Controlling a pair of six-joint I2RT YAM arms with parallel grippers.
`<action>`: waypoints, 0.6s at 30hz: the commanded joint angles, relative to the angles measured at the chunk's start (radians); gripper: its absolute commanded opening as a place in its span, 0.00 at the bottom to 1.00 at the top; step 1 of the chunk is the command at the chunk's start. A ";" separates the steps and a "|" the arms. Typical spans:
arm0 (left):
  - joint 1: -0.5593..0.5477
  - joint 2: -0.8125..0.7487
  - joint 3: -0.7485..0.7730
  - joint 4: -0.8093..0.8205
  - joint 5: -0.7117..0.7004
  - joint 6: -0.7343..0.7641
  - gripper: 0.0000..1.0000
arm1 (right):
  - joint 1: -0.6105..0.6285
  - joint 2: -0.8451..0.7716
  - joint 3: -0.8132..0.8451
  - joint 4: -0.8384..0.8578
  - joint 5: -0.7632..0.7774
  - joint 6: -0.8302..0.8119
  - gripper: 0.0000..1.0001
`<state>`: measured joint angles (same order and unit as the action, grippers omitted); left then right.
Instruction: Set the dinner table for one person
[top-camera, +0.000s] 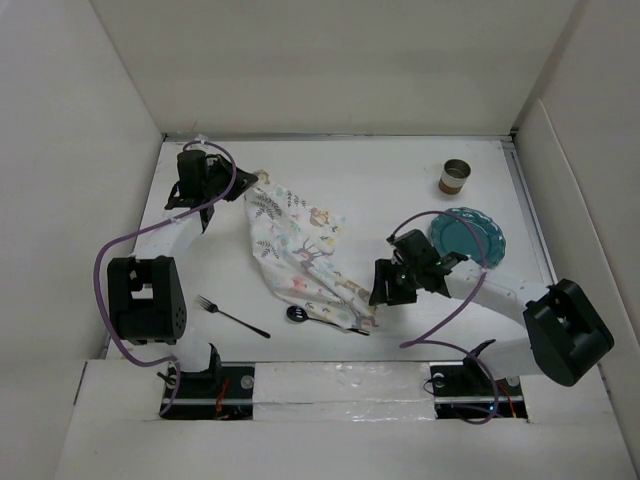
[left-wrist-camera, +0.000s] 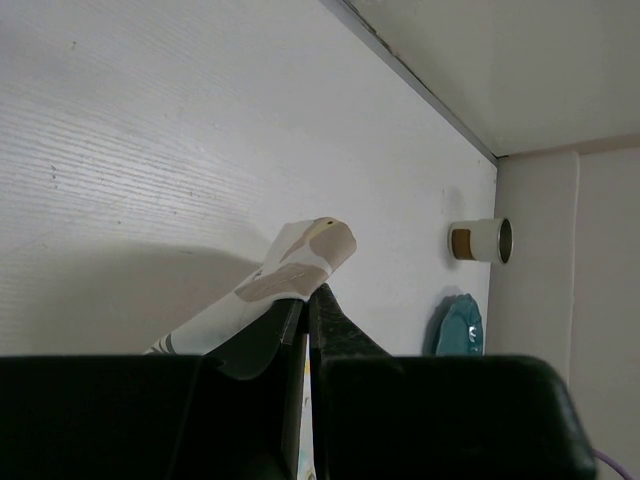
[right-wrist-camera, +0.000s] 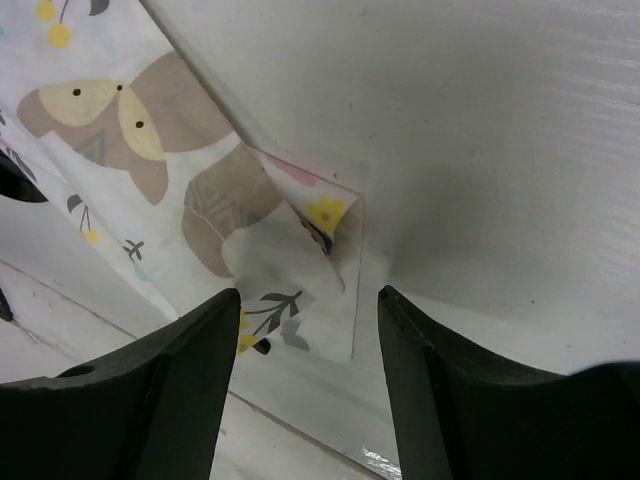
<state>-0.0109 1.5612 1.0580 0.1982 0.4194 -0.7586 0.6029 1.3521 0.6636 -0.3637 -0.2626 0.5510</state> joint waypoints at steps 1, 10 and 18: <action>0.006 -0.001 0.037 0.060 0.016 -0.005 0.00 | 0.006 0.002 -0.002 0.054 -0.017 0.010 0.60; 0.006 0.000 0.034 0.053 0.009 -0.002 0.00 | 0.006 0.035 0.005 0.108 -0.024 0.013 0.41; 0.006 0.005 0.037 0.052 0.004 -0.002 0.00 | 0.006 0.010 0.027 0.063 0.036 0.017 0.07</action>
<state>-0.0109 1.5654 1.0580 0.1989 0.4183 -0.7620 0.6033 1.3876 0.6594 -0.3065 -0.2584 0.5686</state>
